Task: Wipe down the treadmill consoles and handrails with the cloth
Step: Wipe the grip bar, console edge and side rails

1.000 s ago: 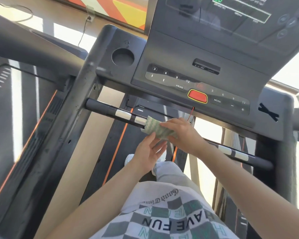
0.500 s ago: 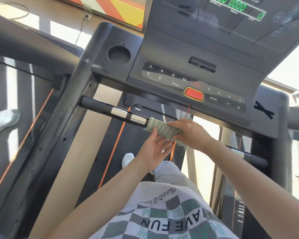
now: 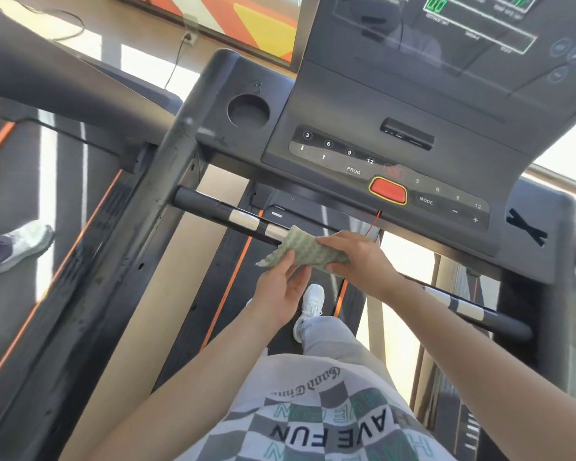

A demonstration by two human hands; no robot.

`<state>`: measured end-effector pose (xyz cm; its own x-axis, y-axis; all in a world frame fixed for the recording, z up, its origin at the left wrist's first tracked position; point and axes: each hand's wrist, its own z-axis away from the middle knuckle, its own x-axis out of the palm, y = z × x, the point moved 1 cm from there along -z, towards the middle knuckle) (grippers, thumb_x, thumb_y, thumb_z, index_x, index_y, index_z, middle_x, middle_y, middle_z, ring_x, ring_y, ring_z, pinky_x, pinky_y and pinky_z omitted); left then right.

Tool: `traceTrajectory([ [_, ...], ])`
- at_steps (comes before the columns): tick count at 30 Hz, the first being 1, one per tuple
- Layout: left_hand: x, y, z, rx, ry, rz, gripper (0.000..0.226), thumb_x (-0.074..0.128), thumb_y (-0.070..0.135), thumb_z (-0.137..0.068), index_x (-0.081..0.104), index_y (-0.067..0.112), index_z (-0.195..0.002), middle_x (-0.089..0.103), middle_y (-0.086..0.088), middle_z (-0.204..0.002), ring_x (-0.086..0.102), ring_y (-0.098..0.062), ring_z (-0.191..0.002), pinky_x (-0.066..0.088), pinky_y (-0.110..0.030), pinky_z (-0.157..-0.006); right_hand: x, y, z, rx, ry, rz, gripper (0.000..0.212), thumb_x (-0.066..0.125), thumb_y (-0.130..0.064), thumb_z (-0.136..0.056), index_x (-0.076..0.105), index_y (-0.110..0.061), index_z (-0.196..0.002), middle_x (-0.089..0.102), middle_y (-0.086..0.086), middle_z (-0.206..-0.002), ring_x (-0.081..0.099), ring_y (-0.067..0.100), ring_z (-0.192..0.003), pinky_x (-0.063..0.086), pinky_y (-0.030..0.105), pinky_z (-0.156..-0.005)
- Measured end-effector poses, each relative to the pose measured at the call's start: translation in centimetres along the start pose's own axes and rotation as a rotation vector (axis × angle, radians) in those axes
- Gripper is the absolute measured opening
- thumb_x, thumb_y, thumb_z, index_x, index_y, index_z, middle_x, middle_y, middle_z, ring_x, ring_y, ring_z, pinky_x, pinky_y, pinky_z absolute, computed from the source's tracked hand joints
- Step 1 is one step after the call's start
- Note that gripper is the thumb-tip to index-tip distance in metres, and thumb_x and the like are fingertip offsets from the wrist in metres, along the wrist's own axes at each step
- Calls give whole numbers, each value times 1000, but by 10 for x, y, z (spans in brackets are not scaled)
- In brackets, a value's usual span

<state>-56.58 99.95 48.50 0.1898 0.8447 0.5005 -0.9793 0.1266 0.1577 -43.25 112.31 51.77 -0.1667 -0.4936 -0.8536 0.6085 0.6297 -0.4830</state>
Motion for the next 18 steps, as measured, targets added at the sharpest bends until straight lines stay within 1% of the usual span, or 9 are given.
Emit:
traceTrajectory([
  [2, -4, 7, 1, 34, 38, 31, 17, 67, 11, -97, 69, 5, -113, 73, -11, -109, 76, -16, -82, 62, -26, -69, 4, -7, -6, -1, 15, -17, 53, 82, -12, -77, 67, -19, -128, 68, -1, -112, 63, 22, -102, 49, 30, -87],
  [3, -7, 12, 3, 57, 49, 41, 17, 67, 11, -97, 68, 5, -114, 73, -10, -107, 77, -15, -78, 61, -24, -67, 6, -11, -10, -8, 23, -32, 52, 81, -12, -78, 68, -20, -128, 68, -1, -113, 62, 21, -103, 47, 29, -87],
  [5, -10, 21, 5, 101, 56, 42, 20, 67, 12, -97, 68, 4, -116, 74, -9, -105, 76, -14, -79, 61, -23, -67, 10, -20, -18, -32, 50, -55, 48, 80, -9, -79, 70, -20, -124, 68, 0, -113, 62, 23, -104, 48, 31, -89],
  [8, -16, 38, 13, 193, 41, 31, 13, 64, 12, -99, 68, 7, -111, 76, -6, -96, 75, -13, -79, 61, -23, -71, 14, -37, -32, -66, 106, -95, 33, 76, -3, -80, 76, -15, -110, 69, 1, -107, 62, 25, -101, 50, 33, -90],
  [11, -22, 56, 21, 313, 55, 22, 11, 64, 11, -99, 68, 8, -109, 76, -8, -100, 75, -15, -84, 61, -22, -71, 11, -56, -45, -64, 127, -173, 24, 72, 0, -81, 77, -12, -101, 70, -1, -97, 62, 13, -90, 48, 22, -85],
  [13, -25, 67, 27, 413, 86, -23, 16, 64, 10, -98, 67, 7, -114, 75, -11, -110, 74, -17, -91, 60, -22, -72, 9, -70, -49, -34, 114, -279, 25, 70, 3, -81, 78, -11, -99, 72, 0, -96, 59, 0, -83, 44, 8, -81],
  [14, -26, 71, 29, 475, 121, -71, 20, 65, 9, -98, 64, 6, -118, 73, -13, -116, 73, -18, -95, 59, -22, -73, 8, -76, -49, -5, 113, -341, 25, 69, 4, -82, 78, -12, -99, 73, 0, -97, 60, -1, -83, 45, 7, -80],
  [16, -27, 78, 35, 645, 210, -219, 30, 68, 7, -95, 57, 12, -122, 68, -14, -125, 71, -18, -103, 59, -24, -78, 7, -83, -48, 60, 113, -485, 25, 69, 2, -84, 77, -17, -98, 75, -3, -97, 65, 6, -83, 53, 19, -80],
  [18, -26, 83, 42, 869, 294, -469, 50, 71, 7, -92, 49, 25, -133, 57, -5, -135, 60, -13, -120, 54, -29, -95, 4, -87, -49, 90, 117, -605, 25, 68, 2, -87, 75, -18, -98, 75, -4, -97, 67, 15, -84, 56, 30, -79],
])
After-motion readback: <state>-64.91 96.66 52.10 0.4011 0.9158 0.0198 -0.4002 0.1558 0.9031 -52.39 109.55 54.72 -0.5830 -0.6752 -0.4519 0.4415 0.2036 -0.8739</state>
